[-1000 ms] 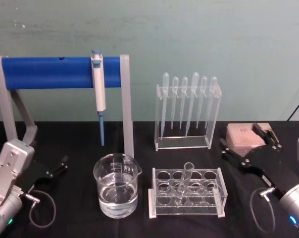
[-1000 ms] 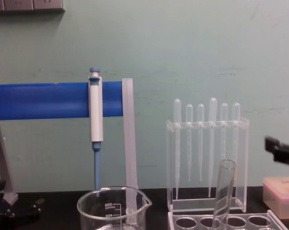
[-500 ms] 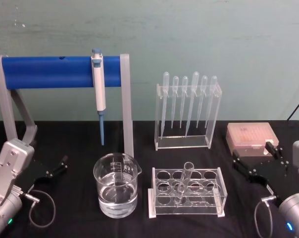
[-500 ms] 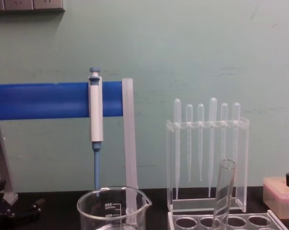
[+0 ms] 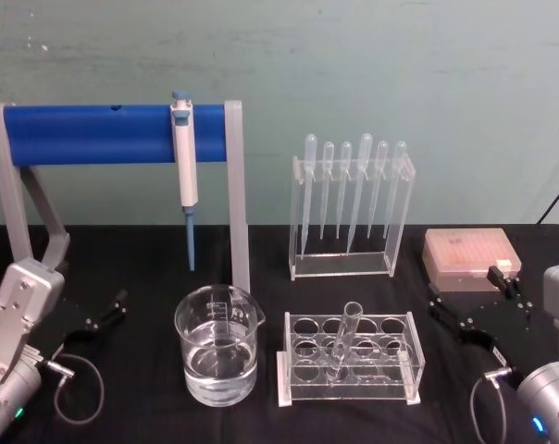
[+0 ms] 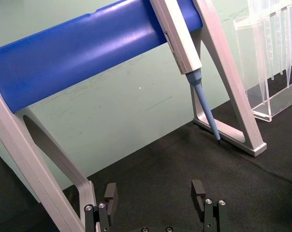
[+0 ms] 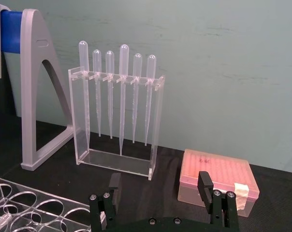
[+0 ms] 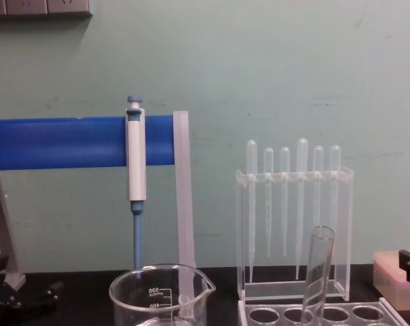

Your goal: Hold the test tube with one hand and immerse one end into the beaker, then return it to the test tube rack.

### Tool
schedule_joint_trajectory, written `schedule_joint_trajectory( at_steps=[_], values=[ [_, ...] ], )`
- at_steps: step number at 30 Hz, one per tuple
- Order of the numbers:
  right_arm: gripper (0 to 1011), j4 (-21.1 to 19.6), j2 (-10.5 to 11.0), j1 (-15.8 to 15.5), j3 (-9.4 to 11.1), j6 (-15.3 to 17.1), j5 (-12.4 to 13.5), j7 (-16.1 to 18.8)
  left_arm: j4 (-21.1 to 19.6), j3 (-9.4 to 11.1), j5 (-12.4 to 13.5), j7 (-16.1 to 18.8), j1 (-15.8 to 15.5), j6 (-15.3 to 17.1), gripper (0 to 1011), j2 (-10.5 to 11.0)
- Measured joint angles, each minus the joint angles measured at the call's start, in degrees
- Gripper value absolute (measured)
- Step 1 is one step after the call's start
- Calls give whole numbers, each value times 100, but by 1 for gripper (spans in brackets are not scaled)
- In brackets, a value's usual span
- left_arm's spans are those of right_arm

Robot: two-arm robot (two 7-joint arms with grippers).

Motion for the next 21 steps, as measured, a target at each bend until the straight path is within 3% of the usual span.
schedule_joint_trajectory(
  at_steps=[21],
  values=[
    [1000, -28, 12, 0, -11, 34, 5, -39, 0, 0, 0, 0, -1, 0, 1000, 0]
  ],
)
